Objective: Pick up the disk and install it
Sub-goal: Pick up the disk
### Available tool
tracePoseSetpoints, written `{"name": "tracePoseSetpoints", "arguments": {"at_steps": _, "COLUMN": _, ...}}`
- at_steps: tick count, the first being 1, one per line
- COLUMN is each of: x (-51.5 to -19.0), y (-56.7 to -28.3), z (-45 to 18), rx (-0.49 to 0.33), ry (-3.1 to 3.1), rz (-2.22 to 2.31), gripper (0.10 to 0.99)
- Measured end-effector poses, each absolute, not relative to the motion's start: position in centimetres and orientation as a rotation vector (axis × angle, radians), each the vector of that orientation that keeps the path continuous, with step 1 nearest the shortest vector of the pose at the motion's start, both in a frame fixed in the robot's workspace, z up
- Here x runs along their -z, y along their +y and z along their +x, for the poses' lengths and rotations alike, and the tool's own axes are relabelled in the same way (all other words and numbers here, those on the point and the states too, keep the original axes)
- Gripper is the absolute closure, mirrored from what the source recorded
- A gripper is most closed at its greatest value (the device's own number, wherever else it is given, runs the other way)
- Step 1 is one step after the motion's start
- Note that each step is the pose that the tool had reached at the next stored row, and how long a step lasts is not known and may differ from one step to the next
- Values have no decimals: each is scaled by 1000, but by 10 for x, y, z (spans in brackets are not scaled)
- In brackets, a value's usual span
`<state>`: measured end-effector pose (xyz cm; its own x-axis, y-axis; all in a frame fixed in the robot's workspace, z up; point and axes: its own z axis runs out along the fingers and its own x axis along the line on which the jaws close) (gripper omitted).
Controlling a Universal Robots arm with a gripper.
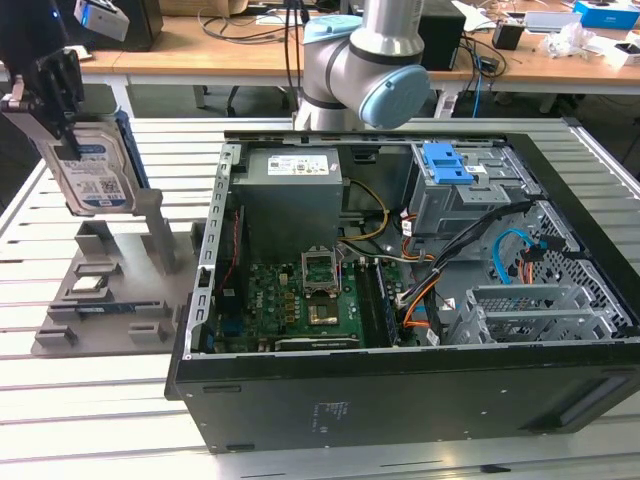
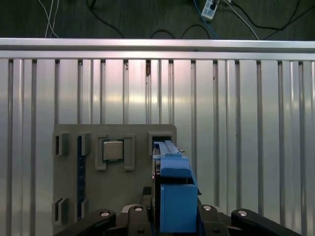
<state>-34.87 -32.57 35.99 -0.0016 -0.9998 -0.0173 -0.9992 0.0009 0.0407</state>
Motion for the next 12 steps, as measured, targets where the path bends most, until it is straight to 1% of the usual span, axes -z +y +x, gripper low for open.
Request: {"name": "tracePoseSetpoints", "arguments": {"at_steps": 12, "x": -392, "y": -326, "z": -349, "rx": 64, "ry": -2211, "rz": 2208, "gripper": 722}}
